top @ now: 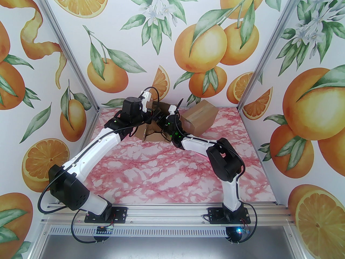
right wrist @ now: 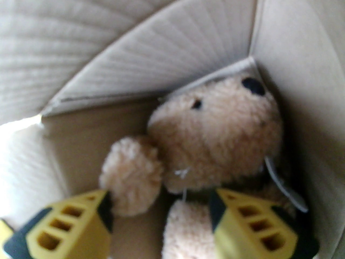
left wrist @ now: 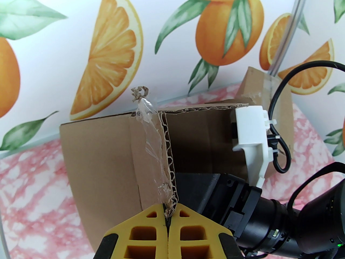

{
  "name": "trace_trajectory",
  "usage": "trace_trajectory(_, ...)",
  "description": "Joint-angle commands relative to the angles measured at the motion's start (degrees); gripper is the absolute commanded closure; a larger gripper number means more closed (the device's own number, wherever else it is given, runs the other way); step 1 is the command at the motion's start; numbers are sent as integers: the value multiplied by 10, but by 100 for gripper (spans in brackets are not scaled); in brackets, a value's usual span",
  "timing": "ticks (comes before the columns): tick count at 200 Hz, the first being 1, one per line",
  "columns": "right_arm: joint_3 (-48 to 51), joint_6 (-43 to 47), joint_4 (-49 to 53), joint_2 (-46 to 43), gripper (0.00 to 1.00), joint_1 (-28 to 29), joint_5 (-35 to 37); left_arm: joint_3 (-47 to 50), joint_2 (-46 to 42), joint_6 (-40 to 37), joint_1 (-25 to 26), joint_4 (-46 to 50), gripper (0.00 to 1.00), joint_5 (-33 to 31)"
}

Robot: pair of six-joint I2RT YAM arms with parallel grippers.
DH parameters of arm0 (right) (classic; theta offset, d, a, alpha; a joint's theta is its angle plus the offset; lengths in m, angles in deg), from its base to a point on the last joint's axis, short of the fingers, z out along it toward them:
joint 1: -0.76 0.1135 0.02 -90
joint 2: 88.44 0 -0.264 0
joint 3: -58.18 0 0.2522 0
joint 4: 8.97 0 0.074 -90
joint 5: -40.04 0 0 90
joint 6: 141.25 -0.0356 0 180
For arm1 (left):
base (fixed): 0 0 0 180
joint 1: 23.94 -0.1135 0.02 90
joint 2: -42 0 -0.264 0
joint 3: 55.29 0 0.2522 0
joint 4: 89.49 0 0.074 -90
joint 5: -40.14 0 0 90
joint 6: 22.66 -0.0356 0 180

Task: Unpack the express box

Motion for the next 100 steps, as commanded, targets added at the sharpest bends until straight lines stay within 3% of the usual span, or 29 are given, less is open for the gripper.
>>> trace_trajectory(1, -17, -24, -40, 21, 40, -9, 15, -2, 6, -3, 15, 46, 100, 117)
trace_trajectory(27, -44, -27, -9, 38, 49, -10, 4, -7, 12, 1, 14, 38, 100, 155)
trace_trajectory(58, -55, -41, -1, 55, 60, -10, -14, -10, 13, -3, 13, 40, 100, 158)
trace_trajectory(90, -59, -13, -4, 47, 87, -10, -32, -8, 7, -2, 6, 37, 100, 144)
trace_trajectory(100, -61, -5, 0, 43, 92, -11, -37, -9, 5, 1, 3, 36, 100, 131)
